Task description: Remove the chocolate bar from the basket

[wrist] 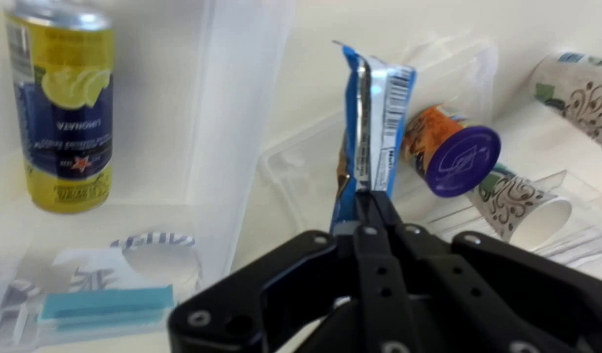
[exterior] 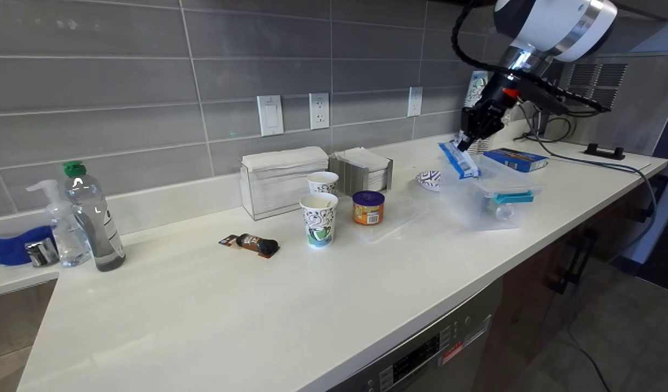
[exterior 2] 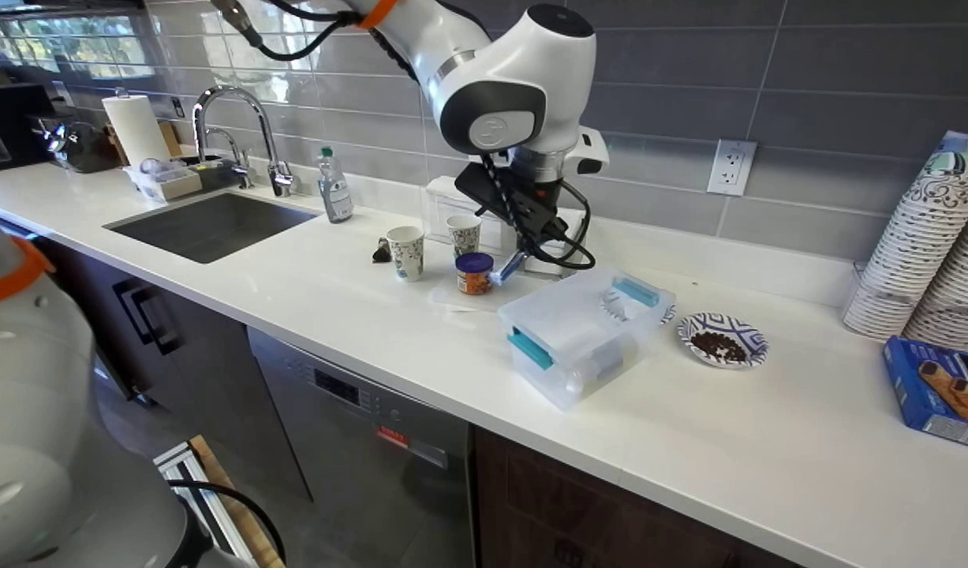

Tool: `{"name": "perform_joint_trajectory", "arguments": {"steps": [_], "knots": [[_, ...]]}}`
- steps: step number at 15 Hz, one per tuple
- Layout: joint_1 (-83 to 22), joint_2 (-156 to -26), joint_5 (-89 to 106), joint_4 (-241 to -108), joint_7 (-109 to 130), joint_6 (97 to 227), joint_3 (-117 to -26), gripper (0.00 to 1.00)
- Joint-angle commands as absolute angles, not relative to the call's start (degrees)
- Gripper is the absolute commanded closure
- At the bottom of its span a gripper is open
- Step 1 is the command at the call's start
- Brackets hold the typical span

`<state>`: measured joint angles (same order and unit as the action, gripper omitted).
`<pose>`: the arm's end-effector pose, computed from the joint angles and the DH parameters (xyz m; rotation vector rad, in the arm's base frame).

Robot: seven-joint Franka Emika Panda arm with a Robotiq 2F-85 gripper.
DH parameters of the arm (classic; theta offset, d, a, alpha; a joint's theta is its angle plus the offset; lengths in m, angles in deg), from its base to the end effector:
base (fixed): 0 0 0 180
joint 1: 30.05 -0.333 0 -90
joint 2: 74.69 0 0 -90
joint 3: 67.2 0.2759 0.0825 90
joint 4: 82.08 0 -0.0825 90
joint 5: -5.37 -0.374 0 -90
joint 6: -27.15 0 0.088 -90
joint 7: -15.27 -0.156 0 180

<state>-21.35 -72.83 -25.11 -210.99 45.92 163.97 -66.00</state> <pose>0.5367 -0.0489 0.3178 -2.7952 -0.0596 -0.4048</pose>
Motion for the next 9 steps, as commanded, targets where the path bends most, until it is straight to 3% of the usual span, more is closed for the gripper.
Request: {"name": "perform_joint_trajectory", "arguments": {"steps": [1, 9], "knots": [[-24.0, -71.0, -25.0, -215.3, 44.4, 156.6, -68.5, 1.00], [-25.7, -76.7, -25.8, -220.6, 46.4, 147.1, -68.7, 1.00]]}}
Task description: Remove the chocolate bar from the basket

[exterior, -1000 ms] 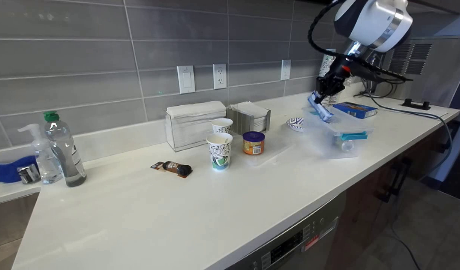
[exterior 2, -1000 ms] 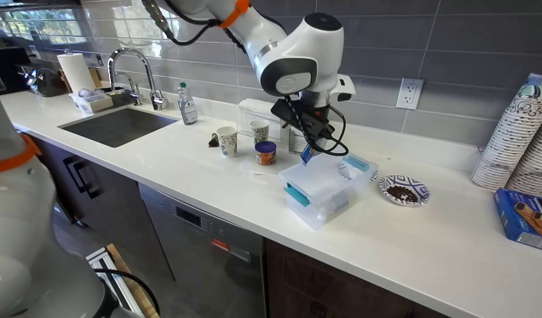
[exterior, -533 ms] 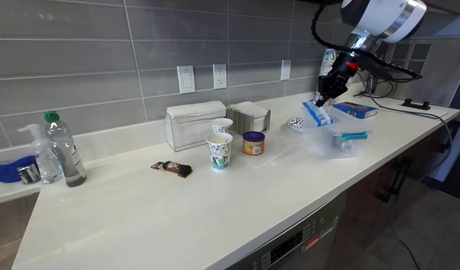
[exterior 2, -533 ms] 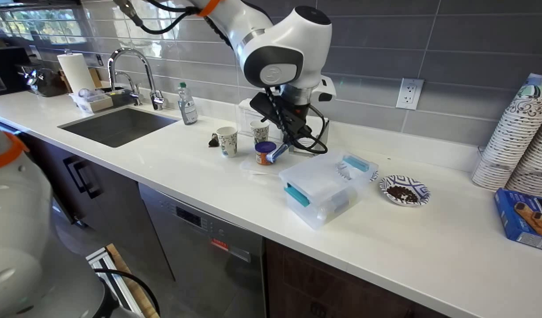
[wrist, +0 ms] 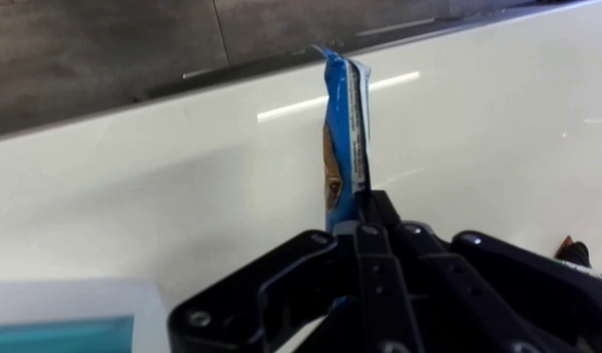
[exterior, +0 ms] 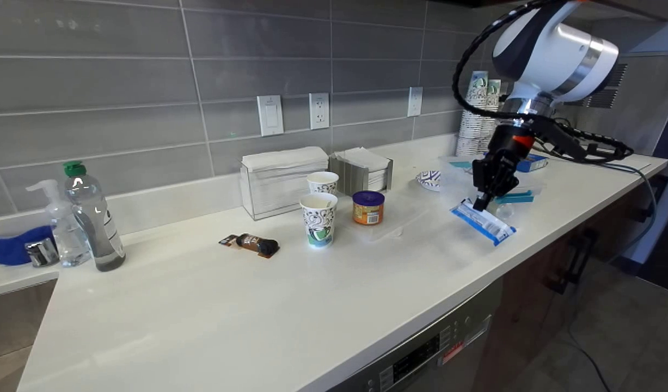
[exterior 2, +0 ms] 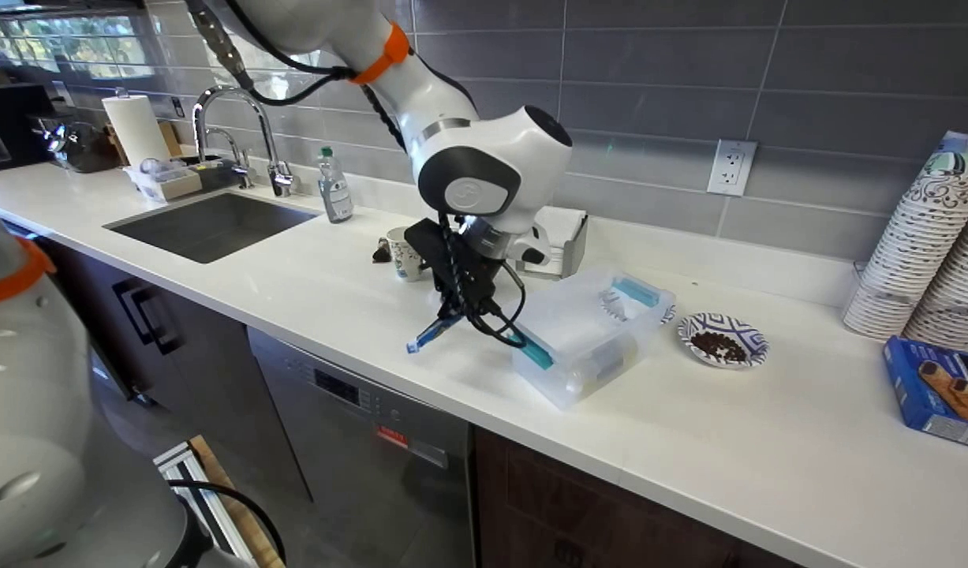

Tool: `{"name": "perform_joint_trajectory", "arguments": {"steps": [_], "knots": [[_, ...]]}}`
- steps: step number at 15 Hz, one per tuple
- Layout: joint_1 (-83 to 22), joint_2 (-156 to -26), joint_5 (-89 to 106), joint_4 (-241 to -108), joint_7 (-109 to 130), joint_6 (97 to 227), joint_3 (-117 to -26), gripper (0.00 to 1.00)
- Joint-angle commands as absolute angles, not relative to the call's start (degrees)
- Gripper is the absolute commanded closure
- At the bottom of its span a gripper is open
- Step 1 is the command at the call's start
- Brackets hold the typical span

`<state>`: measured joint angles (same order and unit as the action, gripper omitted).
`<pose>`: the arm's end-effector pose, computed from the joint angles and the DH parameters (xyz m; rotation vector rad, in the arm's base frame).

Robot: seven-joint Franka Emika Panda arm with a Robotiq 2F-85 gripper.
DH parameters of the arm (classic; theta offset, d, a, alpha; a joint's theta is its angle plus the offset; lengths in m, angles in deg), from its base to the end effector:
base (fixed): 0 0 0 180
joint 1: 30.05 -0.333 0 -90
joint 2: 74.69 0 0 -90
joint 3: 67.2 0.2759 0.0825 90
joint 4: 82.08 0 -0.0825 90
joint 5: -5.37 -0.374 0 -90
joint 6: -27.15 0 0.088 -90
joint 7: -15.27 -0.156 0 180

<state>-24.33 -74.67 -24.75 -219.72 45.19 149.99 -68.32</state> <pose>0.4508 -0.0120 0.2226 -2.6774 -0.0748 0.1524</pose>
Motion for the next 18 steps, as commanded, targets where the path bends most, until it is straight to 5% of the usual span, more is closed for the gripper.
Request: {"name": "perform_joint_trajectory", "arguments": {"steps": [1, 13, 14, 18], "knots": [[-26.1, -77.7, -26.9, -220.7, 47.1, 147.5, -68.3, 1.00], [-29.1, -87.2, -46.8, -217.6, 52.4, 158.3, -62.3, 1.00], [-29.3, -87.6, -47.0, -217.1, 51.3, 158.7, -62.2, 0.77], [-30.8, -83.2, -42.4, -219.1, 48.9, 166.5, -62.5, 0.51]]}}
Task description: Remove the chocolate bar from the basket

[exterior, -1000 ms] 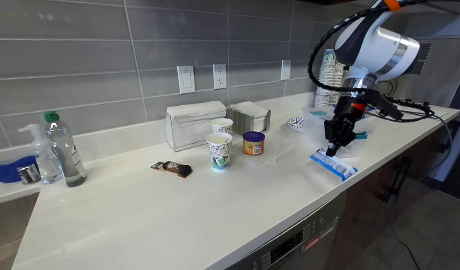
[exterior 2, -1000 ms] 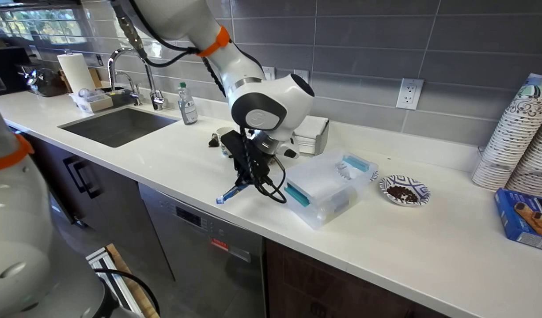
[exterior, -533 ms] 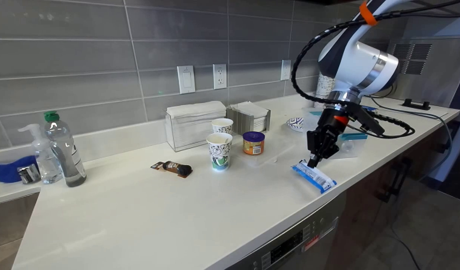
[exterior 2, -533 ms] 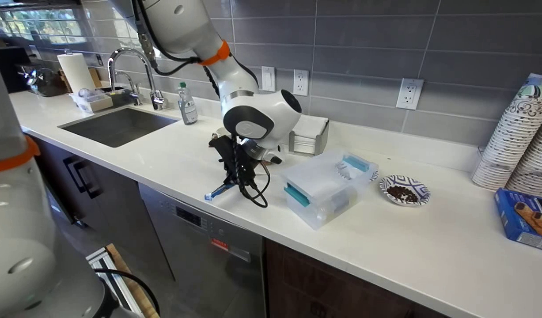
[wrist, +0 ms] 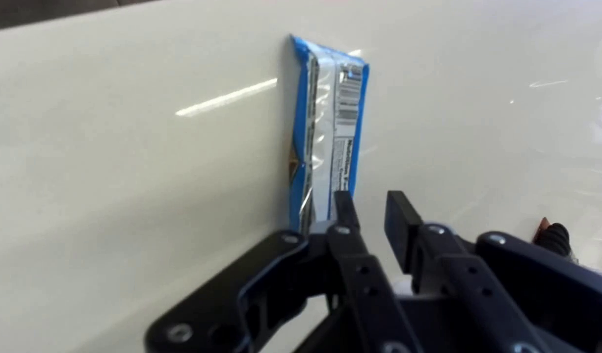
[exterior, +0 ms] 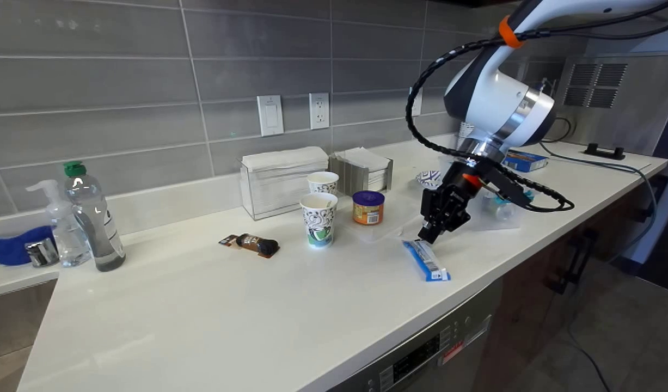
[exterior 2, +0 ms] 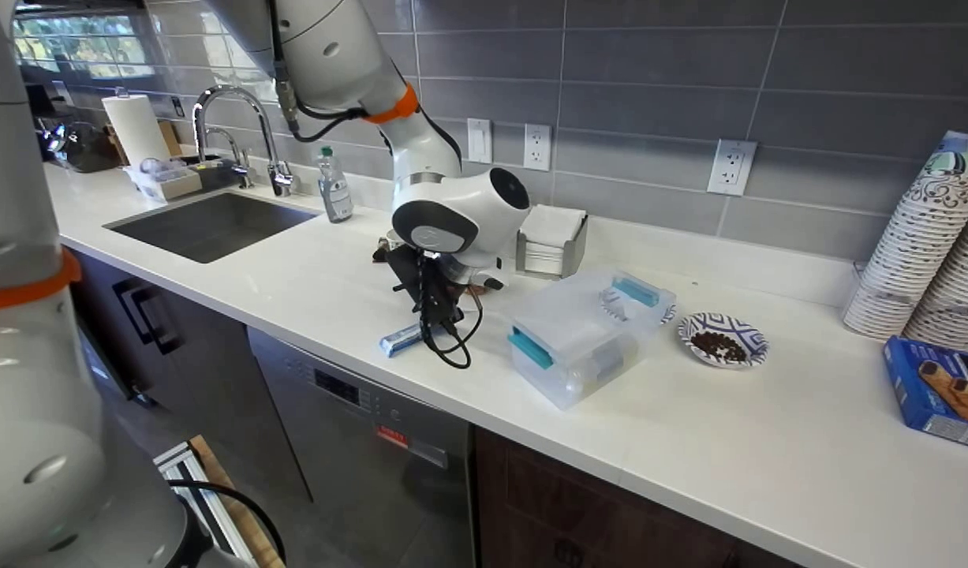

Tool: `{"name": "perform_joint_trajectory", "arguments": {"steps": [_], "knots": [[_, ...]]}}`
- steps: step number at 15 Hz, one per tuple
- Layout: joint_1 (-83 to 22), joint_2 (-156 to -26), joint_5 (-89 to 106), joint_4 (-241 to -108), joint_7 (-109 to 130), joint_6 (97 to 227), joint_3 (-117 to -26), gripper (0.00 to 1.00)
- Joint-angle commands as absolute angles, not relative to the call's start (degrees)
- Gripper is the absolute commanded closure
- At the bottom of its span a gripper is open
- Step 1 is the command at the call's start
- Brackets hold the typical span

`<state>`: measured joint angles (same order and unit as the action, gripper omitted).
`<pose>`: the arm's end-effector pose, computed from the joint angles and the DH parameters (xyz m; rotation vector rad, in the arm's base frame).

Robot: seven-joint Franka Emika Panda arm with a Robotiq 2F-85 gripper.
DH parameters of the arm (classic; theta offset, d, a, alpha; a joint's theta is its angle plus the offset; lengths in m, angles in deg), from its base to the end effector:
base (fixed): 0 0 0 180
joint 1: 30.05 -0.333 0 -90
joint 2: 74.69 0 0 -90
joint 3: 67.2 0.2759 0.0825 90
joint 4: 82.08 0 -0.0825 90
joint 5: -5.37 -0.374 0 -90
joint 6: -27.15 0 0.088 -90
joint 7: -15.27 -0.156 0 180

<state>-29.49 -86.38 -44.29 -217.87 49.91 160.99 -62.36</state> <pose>0.4672 0.0766 0.1539 -2.5444 0.0177 0.0915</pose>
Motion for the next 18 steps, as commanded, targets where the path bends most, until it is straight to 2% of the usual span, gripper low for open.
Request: {"name": "perform_joint_trajectory", "arguments": {"steps": [1, 4, 7, 12, 14, 15, 18], "knots": [[-31.0, -80.8, -41.4, -219.6, 48.7, 169.0, -62.5, 0.44], [-30.6, -73.9, -39.5, -219.5, 47.9, 173.3, -62.9, 0.20], [-29.8, -66.9, -31.9, -219.4, 44.3, 176.1, -65.1, 0.01], [-20.9, -65.3, -9.5, -216.9, 41.2, 178.2, -69.2, 0.00], [-16.7, -65.1, 0.3, -216.4, 37.2, 174.8, -70.2, 0.00], [-22.7, -64.4, -5.5, -216.9, 40.0, 176.6, -73.1, 0.00], [-19.5, -64.8, -0.6, -216.9, 39.1, 176.3, -73.8, 0.00]]}}
